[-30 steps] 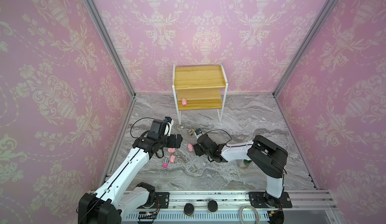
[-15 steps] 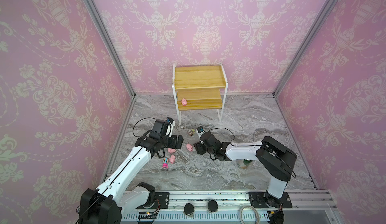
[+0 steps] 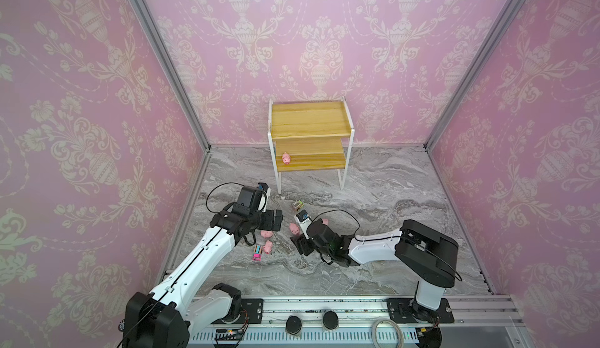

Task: Organize plastic toys on shelves
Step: Pick up the plastic toy from the center of the table.

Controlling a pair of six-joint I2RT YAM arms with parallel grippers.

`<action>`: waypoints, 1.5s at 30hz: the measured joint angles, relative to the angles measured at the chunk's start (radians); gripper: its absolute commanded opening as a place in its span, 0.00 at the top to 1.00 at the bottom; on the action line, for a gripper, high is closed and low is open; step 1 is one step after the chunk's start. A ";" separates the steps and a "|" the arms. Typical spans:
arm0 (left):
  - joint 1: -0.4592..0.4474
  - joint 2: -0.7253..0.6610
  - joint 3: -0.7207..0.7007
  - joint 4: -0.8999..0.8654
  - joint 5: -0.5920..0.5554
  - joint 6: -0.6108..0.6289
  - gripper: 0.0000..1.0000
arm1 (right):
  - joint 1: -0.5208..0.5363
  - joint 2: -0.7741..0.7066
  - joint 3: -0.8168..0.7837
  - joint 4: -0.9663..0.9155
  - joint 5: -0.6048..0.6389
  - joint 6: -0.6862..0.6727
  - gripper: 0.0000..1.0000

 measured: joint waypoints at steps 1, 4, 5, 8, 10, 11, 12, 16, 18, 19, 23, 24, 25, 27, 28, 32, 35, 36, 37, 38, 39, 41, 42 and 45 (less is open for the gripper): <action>0.000 0.000 0.000 0.000 -0.001 0.000 0.01 | 0.005 0.016 0.004 0.003 0.005 0.000 0.32; 0.000 0.000 0.000 0.000 -0.004 0.000 0.01 | 0.011 0.058 0.015 0.005 0.032 0.008 0.32; 0.000 0.000 0.000 0.000 -0.004 0.000 0.01 | 0.012 0.067 0.017 0.012 0.045 0.012 0.32; 0.000 -0.001 0.000 -0.001 -0.005 0.000 0.01 | 0.012 0.080 0.030 0.025 0.071 0.016 0.33; 0.000 -0.001 0.000 -0.001 -0.005 0.000 0.01 | 0.012 0.090 0.034 0.031 0.087 0.018 0.33; 0.000 -0.001 0.000 -0.002 -0.005 0.000 0.01 | 0.012 0.095 0.037 0.034 0.095 0.018 0.34; 0.000 -0.001 0.000 -0.002 -0.005 0.000 0.01 | 0.012 0.100 0.040 0.038 0.100 0.018 0.35; 0.000 -0.001 0.000 -0.004 -0.005 0.000 0.01 | 0.012 0.124 0.061 0.050 0.116 0.014 0.40; 0.000 -0.001 0.000 -0.006 -0.005 0.000 0.01 | 0.012 0.135 0.071 0.057 0.124 0.014 0.46; 0.000 -0.001 0.000 -0.007 -0.005 0.000 0.01 | 0.012 0.139 0.074 0.060 0.124 0.011 0.48; 0.000 -0.003 0.000 -0.007 -0.005 0.000 0.01 | 0.012 0.160 0.091 0.074 0.138 -0.005 0.61; 0.000 -0.007 0.000 -0.007 -0.005 0.000 0.01 | 0.012 0.165 0.097 0.074 0.138 -0.011 0.64; 0.000 -0.013 0.000 -0.007 -0.005 0.000 0.01 | 0.012 0.167 0.101 0.074 0.138 -0.015 0.67; 0.000 -0.024 0.000 -0.007 -0.005 0.000 0.01 | 0.012 0.168 0.106 0.074 0.137 -0.026 0.72; 0.000 -0.026 0.000 -0.007 -0.005 0.000 0.02 | 0.012 0.168 0.108 0.075 0.137 -0.034 0.73; 0.000 -0.026 0.000 -0.007 -0.005 0.000 0.02 | 0.012 0.163 0.109 0.074 0.133 -0.045 0.79; 0.000 -0.027 0.000 -0.007 -0.008 0.000 0.02 | 0.014 0.140 0.103 0.070 0.130 -0.050 0.81; 0.000 -0.030 0.000 -0.007 -0.010 0.000 0.02 | 0.015 0.127 0.098 0.068 0.130 -0.050 0.81; 0.000 -0.034 0.000 -0.007 -0.012 0.000 0.02 | 0.017 0.113 0.094 0.064 0.130 -0.050 0.82; 0.000 -0.037 0.000 -0.007 -0.012 0.000 0.02 | 0.018 0.100 0.090 0.063 0.129 -0.050 0.82; 0.000 -0.039 0.000 -0.007 -0.013 0.000 0.02 | 0.019 0.082 0.085 0.060 0.129 -0.050 0.83; 0.000 -0.040 0.000 -0.006 -0.014 0.000 0.02 | 0.023 0.047 0.076 0.045 0.128 -0.050 0.84; 0.000 -0.039 0.000 -0.007 -0.014 0.000 0.02 | 0.024 0.029 0.071 0.039 0.128 -0.050 0.84; 0.001 -0.037 0.004 -0.006 -0.014 0.000 0.02 | 0.029 -0.027 0.055 0.011 0.129 -0.050 0.84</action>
